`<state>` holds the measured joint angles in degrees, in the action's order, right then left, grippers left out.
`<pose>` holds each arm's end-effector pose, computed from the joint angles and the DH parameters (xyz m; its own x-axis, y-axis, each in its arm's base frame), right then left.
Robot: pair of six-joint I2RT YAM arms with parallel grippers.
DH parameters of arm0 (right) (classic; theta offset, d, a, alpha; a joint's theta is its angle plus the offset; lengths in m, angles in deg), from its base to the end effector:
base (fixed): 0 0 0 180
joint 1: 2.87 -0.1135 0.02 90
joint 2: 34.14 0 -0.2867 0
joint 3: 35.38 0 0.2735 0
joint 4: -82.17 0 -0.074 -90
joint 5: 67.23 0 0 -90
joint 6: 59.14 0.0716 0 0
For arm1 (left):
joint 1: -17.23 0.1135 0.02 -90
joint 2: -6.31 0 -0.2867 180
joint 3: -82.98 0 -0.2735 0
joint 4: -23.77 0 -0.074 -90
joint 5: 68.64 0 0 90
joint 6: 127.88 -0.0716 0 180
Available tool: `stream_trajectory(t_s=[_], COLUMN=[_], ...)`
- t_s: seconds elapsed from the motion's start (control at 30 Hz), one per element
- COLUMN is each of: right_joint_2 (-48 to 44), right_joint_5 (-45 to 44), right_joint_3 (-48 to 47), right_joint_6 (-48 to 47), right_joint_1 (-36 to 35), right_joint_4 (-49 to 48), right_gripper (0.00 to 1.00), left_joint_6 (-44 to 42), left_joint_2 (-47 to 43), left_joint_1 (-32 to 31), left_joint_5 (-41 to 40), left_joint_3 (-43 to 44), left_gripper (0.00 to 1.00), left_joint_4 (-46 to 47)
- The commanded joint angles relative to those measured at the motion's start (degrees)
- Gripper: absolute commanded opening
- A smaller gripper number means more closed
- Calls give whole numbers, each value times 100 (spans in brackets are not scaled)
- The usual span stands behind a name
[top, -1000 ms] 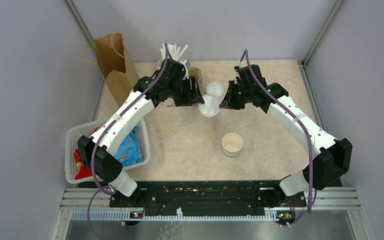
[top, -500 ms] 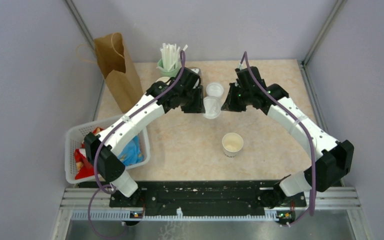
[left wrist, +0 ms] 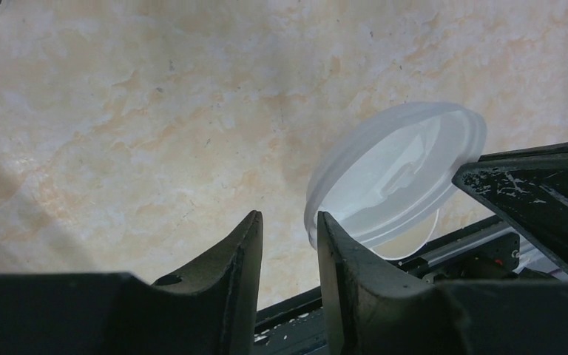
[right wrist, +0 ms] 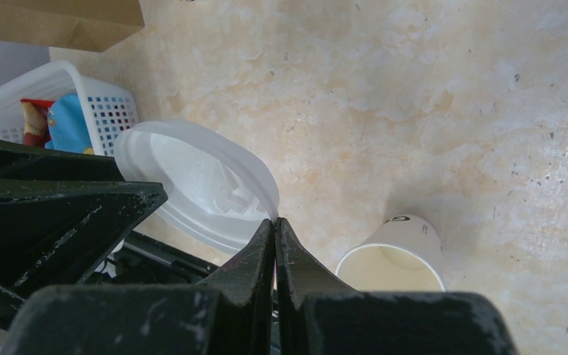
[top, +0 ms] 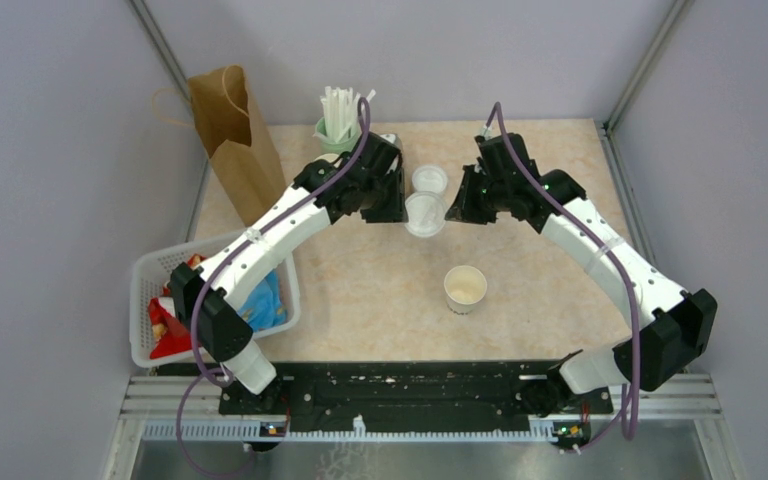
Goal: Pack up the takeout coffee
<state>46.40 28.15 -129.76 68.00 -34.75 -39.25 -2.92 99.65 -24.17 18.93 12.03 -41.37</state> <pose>0.2866 0.1861 0.3595 -0.8281 0.1928 -0.5264 -0.1034 0.8703 0.4815 0.2980 -0.2587 0.3632 -0.8337 -0.0282 -0.5515 0.1980 0.9170 -0.3463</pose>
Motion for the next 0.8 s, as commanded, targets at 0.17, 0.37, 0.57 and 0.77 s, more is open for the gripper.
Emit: stream_trajectory(t_s=[0.17,0.37,0.57,0.77], right_joint_2=[-217,-228,-405,-703], right_joint_5=[-39,48,183,316], right_joint_3=[-47,-116,-211,-684], right_joint_6=[-76,-94,-132,-534], right_joint_1=[-82,-82,-80,-76], right_joint_4=[-30,52,113,403], right_gripper=[0,0,10,50], left_joint_6=[198,251,337,734], left_joint_2=[199,211,114,-267], left_joint_1=[-17,4,193,572], left_joint_5=[142,167,696,2211], left_joint_3=[389,383,307,-267], left_gripper=[28,4,0,0], left_joint_4=[271,300,481,1473])
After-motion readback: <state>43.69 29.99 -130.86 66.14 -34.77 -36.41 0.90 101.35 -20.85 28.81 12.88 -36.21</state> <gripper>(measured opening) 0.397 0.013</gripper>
